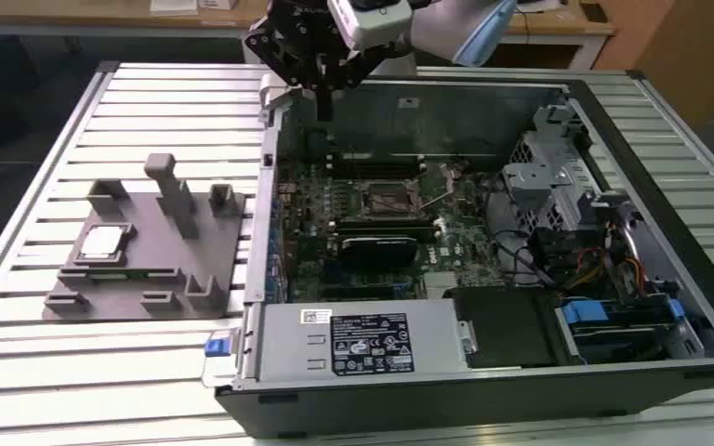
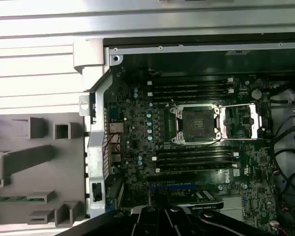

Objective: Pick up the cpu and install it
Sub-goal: 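Reach for the cpu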

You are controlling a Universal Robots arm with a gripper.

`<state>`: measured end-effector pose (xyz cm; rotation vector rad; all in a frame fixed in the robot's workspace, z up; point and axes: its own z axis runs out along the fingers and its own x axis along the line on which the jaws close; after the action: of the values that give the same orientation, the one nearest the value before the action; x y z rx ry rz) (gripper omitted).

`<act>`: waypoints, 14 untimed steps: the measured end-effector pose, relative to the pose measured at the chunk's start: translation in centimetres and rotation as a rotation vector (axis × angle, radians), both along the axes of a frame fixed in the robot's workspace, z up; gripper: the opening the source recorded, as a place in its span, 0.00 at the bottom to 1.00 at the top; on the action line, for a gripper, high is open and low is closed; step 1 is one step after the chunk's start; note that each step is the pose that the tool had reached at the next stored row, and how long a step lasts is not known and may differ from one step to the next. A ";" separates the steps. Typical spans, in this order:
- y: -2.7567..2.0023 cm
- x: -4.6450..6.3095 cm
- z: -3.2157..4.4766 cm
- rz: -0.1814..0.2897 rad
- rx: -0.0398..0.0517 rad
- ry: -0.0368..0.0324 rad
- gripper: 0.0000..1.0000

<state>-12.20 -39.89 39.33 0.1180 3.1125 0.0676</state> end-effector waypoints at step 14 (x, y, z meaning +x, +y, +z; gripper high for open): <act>0.00 -0.2 0.00 0.000 0.0001 -0.0001 0.11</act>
<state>-12.42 -39.90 39.33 0.1180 3.1124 0.0678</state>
